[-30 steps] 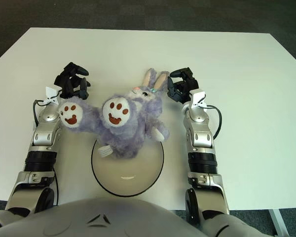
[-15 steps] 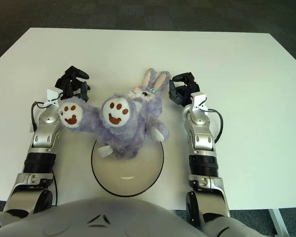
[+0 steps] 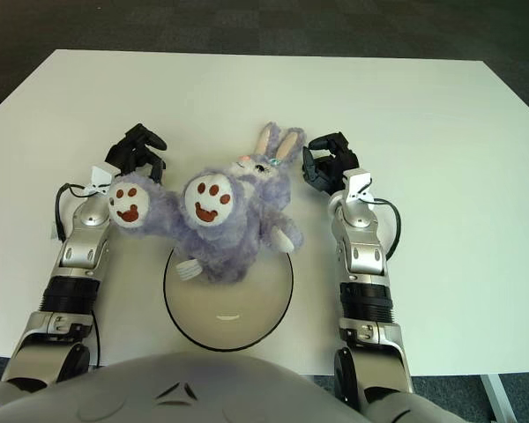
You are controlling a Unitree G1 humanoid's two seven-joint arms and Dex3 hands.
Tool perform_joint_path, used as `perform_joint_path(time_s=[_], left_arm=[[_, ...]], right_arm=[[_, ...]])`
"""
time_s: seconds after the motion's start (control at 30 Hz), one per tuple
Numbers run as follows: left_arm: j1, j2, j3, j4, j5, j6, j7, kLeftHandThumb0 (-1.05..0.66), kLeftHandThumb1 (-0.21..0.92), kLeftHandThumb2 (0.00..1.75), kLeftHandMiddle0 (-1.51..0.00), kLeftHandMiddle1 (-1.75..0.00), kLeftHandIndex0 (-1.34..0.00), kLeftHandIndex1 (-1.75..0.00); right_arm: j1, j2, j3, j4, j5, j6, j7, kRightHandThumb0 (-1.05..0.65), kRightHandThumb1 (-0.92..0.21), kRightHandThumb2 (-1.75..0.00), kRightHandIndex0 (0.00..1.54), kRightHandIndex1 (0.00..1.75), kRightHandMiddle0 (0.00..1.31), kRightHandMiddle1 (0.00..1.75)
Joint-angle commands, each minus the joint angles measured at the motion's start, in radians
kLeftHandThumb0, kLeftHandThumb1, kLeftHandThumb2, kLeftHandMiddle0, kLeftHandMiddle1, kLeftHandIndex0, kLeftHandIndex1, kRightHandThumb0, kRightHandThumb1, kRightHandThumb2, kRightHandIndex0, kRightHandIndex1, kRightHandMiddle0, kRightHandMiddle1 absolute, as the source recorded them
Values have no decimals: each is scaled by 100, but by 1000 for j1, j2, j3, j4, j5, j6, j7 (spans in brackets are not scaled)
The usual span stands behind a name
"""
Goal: Put the doll into the plate.
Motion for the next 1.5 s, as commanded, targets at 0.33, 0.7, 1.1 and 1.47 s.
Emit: perform_joint_path(time_s=[0.33, 0.7, 1.1, 1.47], left_arm=[[44, -1, -10, 1, 34, 18, 34, -1, 25, 141, -55, -175, -54, -175], [59, -7, -11, 7, 28, 30, 43, -1, 26, 140, -55, -175, -53, -175], [77, -41, 0, 15, 16, 49, 79, -1, 26, 140, -55, -175, -53, -175], [100, -63, 16, 41, -13, 25, 97, -1, 26, 139, -54, -175, -53, -175]], right_arm=[[78, -5, -1, 52, 7, -29, 17, -1, -50, -103, 48, 153, 39, 175], [93, -6, -5, 101, 16, -75, 33, -1, -49, -104, 50, 151, 40, 175], [112, -3, -2, 147, 37, -144, 56, -1, -46, -107, 51, 152, 42, 175], [109, -17, 1, 260, 41, -296, 99, -1, -39, -116, 59, 152, 43, 175]])
